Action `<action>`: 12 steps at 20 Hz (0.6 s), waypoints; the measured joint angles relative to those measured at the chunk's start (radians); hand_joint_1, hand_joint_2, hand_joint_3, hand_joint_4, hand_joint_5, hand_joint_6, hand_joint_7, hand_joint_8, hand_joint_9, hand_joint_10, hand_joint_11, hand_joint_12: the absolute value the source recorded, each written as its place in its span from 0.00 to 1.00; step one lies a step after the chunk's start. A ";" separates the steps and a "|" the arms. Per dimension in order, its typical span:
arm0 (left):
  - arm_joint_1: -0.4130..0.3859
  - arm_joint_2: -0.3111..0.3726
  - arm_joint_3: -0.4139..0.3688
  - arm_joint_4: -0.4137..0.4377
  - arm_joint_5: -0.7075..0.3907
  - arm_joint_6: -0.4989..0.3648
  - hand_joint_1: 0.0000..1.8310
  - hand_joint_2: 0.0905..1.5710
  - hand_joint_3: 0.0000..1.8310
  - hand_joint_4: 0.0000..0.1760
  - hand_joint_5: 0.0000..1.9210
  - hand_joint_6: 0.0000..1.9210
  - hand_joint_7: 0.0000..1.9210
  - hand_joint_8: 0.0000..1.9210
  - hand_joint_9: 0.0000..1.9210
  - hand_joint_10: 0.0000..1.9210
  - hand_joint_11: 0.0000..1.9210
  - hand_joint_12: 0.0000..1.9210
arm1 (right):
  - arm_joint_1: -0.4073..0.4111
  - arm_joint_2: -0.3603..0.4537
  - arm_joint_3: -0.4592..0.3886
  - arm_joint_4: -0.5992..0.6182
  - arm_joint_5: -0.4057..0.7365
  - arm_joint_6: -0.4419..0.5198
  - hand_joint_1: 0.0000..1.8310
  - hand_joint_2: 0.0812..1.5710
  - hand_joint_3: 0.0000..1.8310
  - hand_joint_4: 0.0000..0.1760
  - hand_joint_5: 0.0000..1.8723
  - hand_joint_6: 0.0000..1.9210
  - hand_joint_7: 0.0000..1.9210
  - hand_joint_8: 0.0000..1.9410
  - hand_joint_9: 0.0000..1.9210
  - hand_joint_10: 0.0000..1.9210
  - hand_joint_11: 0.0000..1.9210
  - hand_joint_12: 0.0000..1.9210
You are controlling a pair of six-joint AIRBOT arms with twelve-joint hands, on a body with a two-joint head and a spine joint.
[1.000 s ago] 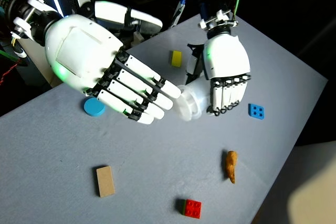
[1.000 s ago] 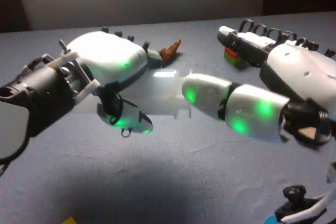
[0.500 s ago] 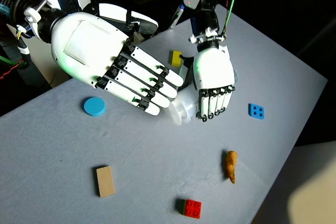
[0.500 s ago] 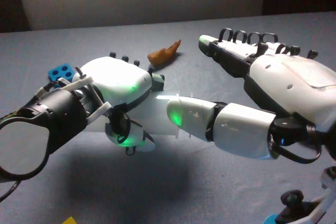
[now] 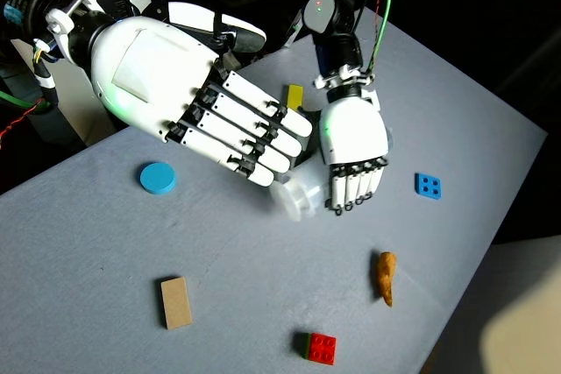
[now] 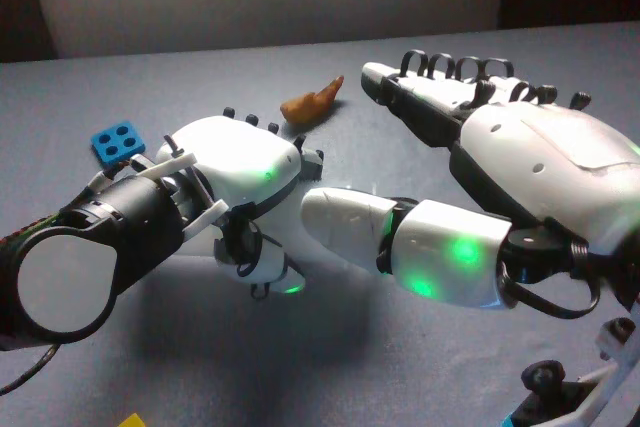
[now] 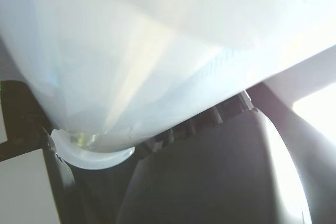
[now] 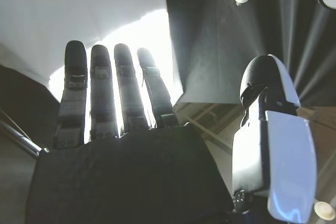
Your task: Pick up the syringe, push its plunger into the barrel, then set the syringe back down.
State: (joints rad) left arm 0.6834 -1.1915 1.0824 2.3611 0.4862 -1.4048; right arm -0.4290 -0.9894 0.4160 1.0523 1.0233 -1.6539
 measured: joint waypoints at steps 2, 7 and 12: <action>0.005 -0.002 0.003 0.000 0.003 0.000 0.82 0.70 0.00 0.00 0.42 0.53 0.44 0.61 0.49 0.58 0.44 0.78 | 0.000 -0.004 0.000 0.000 0.006 0.002 0.07 0.63 0.00 0.00 0.09 0.00 0.09 0.00 0.09 0.00 0.00 0.31; 0.007 -0.008 0.001 -0.001 0.006 0.000 0.74 0.73 0.00 0.00 0.41 0.57 0.41 0.69 0.45 0.71 0.43 0.69 | 0.000 -0.006 0.013 -0.006 0.023 0.007 0.07 0.63 0.00 0.00 0.11 0.00 0.11 0.00 0.11 0.00 0.00 0.35; 0.007 -0.024 -0.008 -0.001 0.003 0.000 0.64 0.76 0.00 0.06 0.42 0.64 0.41 0.69 0.37 0.53 0.31 0.75 | 0.000 -0.015 0.017 -0.014 0.028 0.016 0.06 0.64 0.00 0.00 0.09 0.00 0.09 0.00 0.09 0.00 0.00 0.31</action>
State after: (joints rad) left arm 0.6907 -1.2160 1.0748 2.3604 0.4896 -1.4048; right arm -0.4294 -1.0042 0.4332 1.0386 1.0512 -1.6382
